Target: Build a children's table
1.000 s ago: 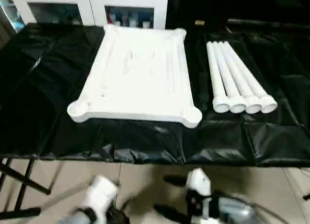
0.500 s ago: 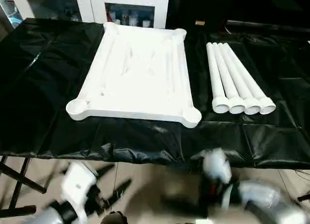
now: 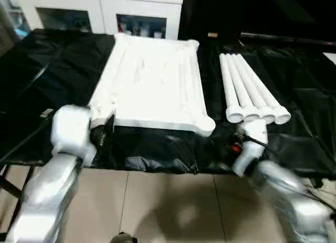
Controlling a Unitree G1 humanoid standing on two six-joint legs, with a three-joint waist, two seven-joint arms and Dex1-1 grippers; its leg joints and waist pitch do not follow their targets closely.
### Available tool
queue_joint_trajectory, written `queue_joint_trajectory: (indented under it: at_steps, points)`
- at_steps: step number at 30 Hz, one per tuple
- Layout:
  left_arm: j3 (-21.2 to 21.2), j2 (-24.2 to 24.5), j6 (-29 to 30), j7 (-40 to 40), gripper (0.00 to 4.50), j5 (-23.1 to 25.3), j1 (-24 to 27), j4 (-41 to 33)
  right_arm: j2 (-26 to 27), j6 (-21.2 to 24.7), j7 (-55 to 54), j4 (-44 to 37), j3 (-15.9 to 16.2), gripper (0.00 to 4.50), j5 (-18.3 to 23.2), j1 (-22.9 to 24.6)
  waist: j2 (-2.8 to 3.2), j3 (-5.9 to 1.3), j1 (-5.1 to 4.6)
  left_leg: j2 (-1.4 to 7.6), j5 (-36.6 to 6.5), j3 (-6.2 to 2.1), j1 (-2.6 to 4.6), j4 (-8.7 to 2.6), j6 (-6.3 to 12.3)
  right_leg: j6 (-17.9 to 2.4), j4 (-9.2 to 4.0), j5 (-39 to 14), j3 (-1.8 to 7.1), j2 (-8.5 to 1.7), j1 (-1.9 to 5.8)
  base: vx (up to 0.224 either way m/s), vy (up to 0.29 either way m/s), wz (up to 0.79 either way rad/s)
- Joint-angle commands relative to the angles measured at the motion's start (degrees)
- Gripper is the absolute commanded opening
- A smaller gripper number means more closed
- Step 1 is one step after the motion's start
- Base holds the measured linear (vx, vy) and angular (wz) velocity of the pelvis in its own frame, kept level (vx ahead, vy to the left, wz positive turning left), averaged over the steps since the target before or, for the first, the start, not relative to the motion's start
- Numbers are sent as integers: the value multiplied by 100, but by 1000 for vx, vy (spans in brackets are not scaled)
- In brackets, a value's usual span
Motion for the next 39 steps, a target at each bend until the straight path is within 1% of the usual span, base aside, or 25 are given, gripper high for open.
queue_joint_trajectory:
  at_steps: [1,9,10,14,15,19,20,21,23,24,25,26,27,28,29,30,31,32,33,34,35,36,37,38,39]
  points:
    - [-240,-116,-158,37,330,180,-209,372,-18,39,-296,201,-128,450,-143,-161,217,-298,-39,136,-2538,-203,197,-460,-730,-420,-415,-1433,77,-105,27,0,0,0]
    - [-518,-358,-189,16,330,224,-804,1004,-247,-367,-513,368,-516,450,-352,-502,408,-171,-207,41,-3887,-140,629,-418,-213,-570,-778,-3306,-131,10,114,0,0,0]
    - [-495,-399,-57,31,330,191,-851,972,-290,-326,-515,350,-549,450,-320,-528,410,-221,-232,-9,-3299,-110,467,-416,-61,-581,-757,-3370,-67,-54,330,72,2,-7]
    - [-330,-355,-263,119,330,267,-903,1253,-173,-565,-525,538,-423,450,-352,-565,383,-344,-318,-56,-2255,-79,266,-409,258,-803,-678,-2721,-20,-46,601,77,-4,-7]
    - [-332,-377,-215,183,330,297,-876,1199,-180,-578,-472,534,-384,450,-344,-523,302,-357,-329,-54,-2156,-76,250,-394,312,-836,-672,-2621,-16,-37,623,67,-1,-9]
    - [-204,-472,-103,359,330,288,-941,1180,-176,-667,-303,668,-161,450,-405,-601,357,-400,-314,-28,-1848,-71,405,-392,664,-1338,-563,-1557,-40,30,659,99,-5,4]
    - [-197,-487,-109,372,330,287,-943,1176,-175,-709,-278,699,-127,450,-432,-633,187,-348,-213,-231,-1500,-174,-108,-259,1254,-1255,-677,-1453,-211,-114,998,130,6,28]
    - [-184,-519,-122,394,330,286,-957,1181,-152,-788,-196,802,-50,450,-479,-743,394,-432,-169,-252,-1212,-158,-36,-246,1496,-1168,-715,-1518,-285,-253,1038,130,6,28]
    - [-198,-564,-122,389,330,270,-962,1139,-152,-813,-142,886,3,450,-516,-872,388,-426,-237,-273,-475,-306,-64,-88,2119,-1118,-809,-1756,-516,-290,1127,144,24,65]
    - [-242,-574,-185,318,330,247,-945,1125,-122,-787,-83,987,-35,450,-429,-938,517,-514,-374,-29,-279,-381,544,-169,1956,-1170,-590,-1598,-529,-5,834,142,31,72]
    - [-264,-565,-220,288,330,246,-938,1137,-119,-809,-89,1046,-40,450,-437,-959,575,-503,-643,523,-11,-1117,1300,-220,2460,-895,199,-1329,-614,217,33,153,-29,33]
    - [-285,-559,-243,264,330,245,-922,1147,-157,-827,-116,1104,-5,450,-513,-977,537,-511,-608,691,229,-1244,1429,-175,2781,-553,413,-1394,-528,122,-164,157,-74,2]
    - [-300,-563,-245,259,330,244,-913,1141,-199,-835,-137,1126,23,450,-556,-982,416,-422,-516,906,332,-1226,1290,-182,3057,-151,700,-1109,-311,-98,-380,157,-74,2]
    - [-304,-573,-243,246,330,225,-918,1135,-213,-826,-132,1109,18,450,-544,-978,314,-355,-456,799,50,-994,1123,-262,2816,-123,673,-603,-148,-206,-404,145,-71,6]
    - [-308,-580,-249,222,330,205,-925,1135,-225,-821,-124,1091,16,450,-540,-974,69,-298,-349,148,-748,-482,811,-65,2069,-491,20,114,82,-323,-116,105,-71,11]
    - [-313,-589,-260,187,330,179,-933,1138,-240,-816,-114,1069,18,450,-541,-968,-89,-296,-256,-258,-1337,-256,540,-25,1701,-454,-160,-385,275,-241,308,105,-71,11]
    - [-317,-594,-274,151,330,156,-940,1145,-254,-820,-104,1057,27,450,-557,-964,-195,-274,9,-560,-1588,-243,274,682,1235,-1119,-625,-2102,952,-735,750,120,-41,21]
    - [-422,-547,-330,-38,330,140,-942,1193,-280,-805,-106,985,0,450,-576,-914,-79,-336,61,-457,-952,-482,-108,973,957,-1741,-501,-2160,971,-861,1115,159,-23,12]
    - [-449,-538,-331,-87,330,128,-941,1204,-286,-782,-108,952,-18,450,-564,-891,-79,-336,61,-457,-952,-482,-108,973,957,-1741,-501,-2160,971,-861,1115,159,-23,12]
    - [-492,-525,-330,-167,330,107,-940,1223,-300,-740,-111,893,-47,450,-546,-851,-8,-319,65,-380,-376,-575,-265,974,636,-2221,-469,-1316,718,-710,1100,139,-6,5]
    - [-518,-525,-369,-201,330,107,-949,1252,-334,-737,-116,831,-50,450,-583,-808,84,-258,50,-260,-241,-604,-226,834,600,-2336,-535,-1299,577,-734,1002,139,24,3]
    - [-543,-548,-383,-253,330,76,-961,1284,-352,-696,-113,725,-88,450,-562,-735,260,-278,5,-154,186,-579,-219,398,646,-2154,-524,-1501,209,-406,994,139,24,3]
    - [-543,-548,-383,-253,330,76,-961,1284,-352,-696,-113,725,-88,450,-562,-735,527,-313,-56,-10,-42,-545,214,-73,655,-1567,-518,-1666,-189,-48,791,159,87,3]
    - [-605,-577,-423,-323,330,59,-962,1314,-358,-589,-128,533,-169,450,-433,-614,701,-274,-412,471,-1280,-1165,574,-342,1008,-1072,353,-1455,-367,334,302,164,103,6]
    - [-631,-585,-465,-352,330,60,-958,1320,-374,-562,-144,465,-184,450,-395,-570,615,-433,-420,710,-1436,-1421,969,-258,1642,-661,676,-1161,-247,165,-42,164,103,6]
